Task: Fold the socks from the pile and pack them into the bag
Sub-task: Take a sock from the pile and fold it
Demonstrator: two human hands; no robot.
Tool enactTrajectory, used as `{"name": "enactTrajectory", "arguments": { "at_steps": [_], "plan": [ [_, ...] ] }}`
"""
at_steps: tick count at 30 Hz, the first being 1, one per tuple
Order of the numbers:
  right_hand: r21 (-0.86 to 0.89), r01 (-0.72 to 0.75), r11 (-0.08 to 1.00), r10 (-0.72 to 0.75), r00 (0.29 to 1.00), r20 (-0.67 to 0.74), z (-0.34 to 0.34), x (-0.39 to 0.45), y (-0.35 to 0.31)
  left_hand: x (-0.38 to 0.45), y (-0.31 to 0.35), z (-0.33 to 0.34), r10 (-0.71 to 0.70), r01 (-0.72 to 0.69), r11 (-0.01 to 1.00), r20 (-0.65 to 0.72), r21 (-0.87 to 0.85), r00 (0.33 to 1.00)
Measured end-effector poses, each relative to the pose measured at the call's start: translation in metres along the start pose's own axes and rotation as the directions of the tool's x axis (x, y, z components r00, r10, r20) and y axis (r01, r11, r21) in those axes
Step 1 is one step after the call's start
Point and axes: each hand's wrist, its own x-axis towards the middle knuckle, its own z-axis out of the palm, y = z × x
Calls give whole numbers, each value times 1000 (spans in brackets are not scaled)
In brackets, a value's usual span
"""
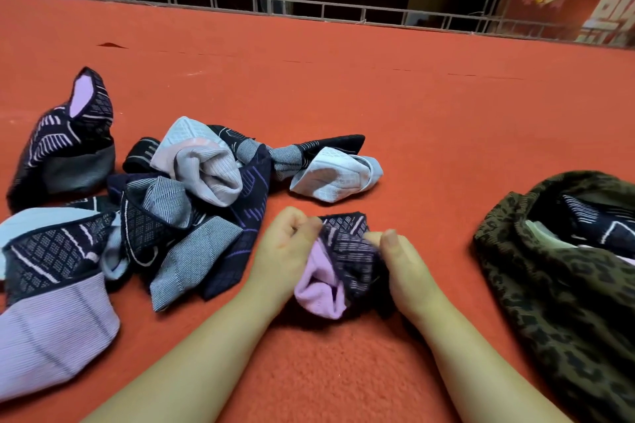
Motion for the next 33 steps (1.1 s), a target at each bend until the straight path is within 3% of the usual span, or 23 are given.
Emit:
{"name": "enactTrajectory", "arguments": {
  "at_steps": [2,5,10,13,16,18,21,27,33],
  "plan": [
    [-121,40,992,-43,999,-26,-1,2,-4,8,3,-9,68,-53,994,-153,98,986],
    [-196,35,980,-72,981,-182,-9,5,-17,20,0,-27,124,-78,979,-247,191,961],
    [-140,-157,978,113,953,-281,-14,6,-18,23,0,-37,131,-76,984,-363,161,923],
    [2,-254,967,227,859,-459,-13,8,-17,11,3,-28,274,-239,957,-238,165,932],
    [351,-259,900,418,740,-527,-12,10,-17,-2,4,-17,449,-458,855,94,244,889],
    [539,-231,810,520,707,-479,-11,11,-15,-5,1,-14,482,-528,799,216,289,849],
    [649,-294,702,600,735,-315,-8,11,-17,-2,0,-15,476,-514,799,193,313,858],
    [672,-450,588,622,783,-20,-1,6,-19,0,7,-16,523,-505,742,90,441,847],
    [646,-529,551,615,780,115,-4,6,-15,8,15,-28,599,-551,649,94,524,795]
  ]
}}
